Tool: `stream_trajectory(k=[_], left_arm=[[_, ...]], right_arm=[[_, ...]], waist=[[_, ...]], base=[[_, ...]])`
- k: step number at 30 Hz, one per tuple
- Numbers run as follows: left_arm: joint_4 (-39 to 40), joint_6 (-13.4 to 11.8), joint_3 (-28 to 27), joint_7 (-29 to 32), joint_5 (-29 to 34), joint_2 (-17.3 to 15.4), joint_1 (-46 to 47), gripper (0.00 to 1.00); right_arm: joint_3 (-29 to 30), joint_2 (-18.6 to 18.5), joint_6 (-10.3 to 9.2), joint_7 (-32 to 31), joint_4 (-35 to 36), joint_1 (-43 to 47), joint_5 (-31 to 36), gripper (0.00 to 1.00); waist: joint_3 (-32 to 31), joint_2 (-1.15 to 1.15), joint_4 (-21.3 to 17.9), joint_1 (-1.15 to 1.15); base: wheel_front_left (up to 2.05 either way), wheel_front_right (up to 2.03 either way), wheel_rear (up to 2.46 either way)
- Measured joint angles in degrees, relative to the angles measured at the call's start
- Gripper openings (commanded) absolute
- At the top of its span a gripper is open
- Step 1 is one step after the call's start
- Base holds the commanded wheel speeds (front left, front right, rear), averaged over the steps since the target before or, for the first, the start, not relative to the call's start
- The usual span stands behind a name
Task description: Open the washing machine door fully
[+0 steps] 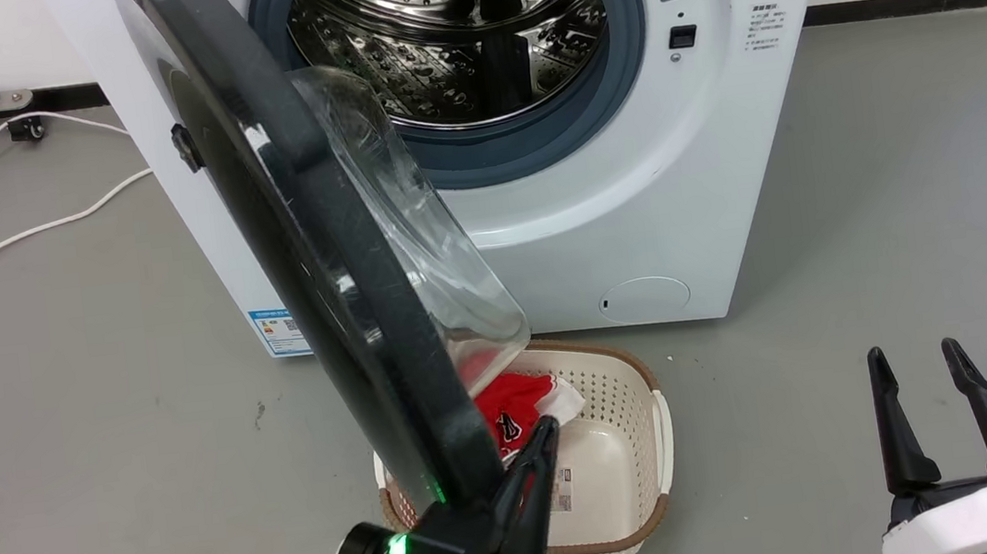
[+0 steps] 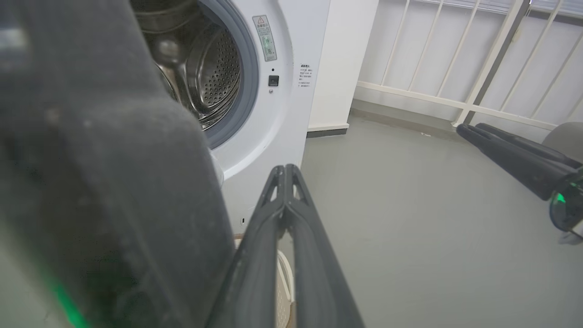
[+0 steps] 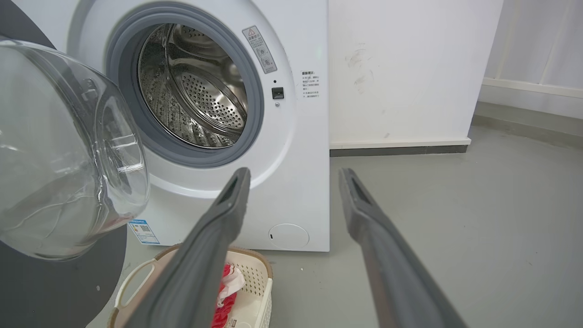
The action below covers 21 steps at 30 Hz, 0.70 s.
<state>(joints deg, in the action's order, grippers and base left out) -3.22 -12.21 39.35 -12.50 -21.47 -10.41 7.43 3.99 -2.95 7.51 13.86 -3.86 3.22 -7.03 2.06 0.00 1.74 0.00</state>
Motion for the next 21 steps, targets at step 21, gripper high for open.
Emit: stream_trajectory(k=[21], left_arm=[[12.2,-7.4,-2.2,2.3,0.5,-5.4,-9.6,0.0]], right_arm=[[1.0,0.0,0.0,-0.3,0.1,1.0,-0.5,1.0]], waist=[[-0.1,0.0,8.3,0.0]], base=[[0.0,0.0,0.0]])
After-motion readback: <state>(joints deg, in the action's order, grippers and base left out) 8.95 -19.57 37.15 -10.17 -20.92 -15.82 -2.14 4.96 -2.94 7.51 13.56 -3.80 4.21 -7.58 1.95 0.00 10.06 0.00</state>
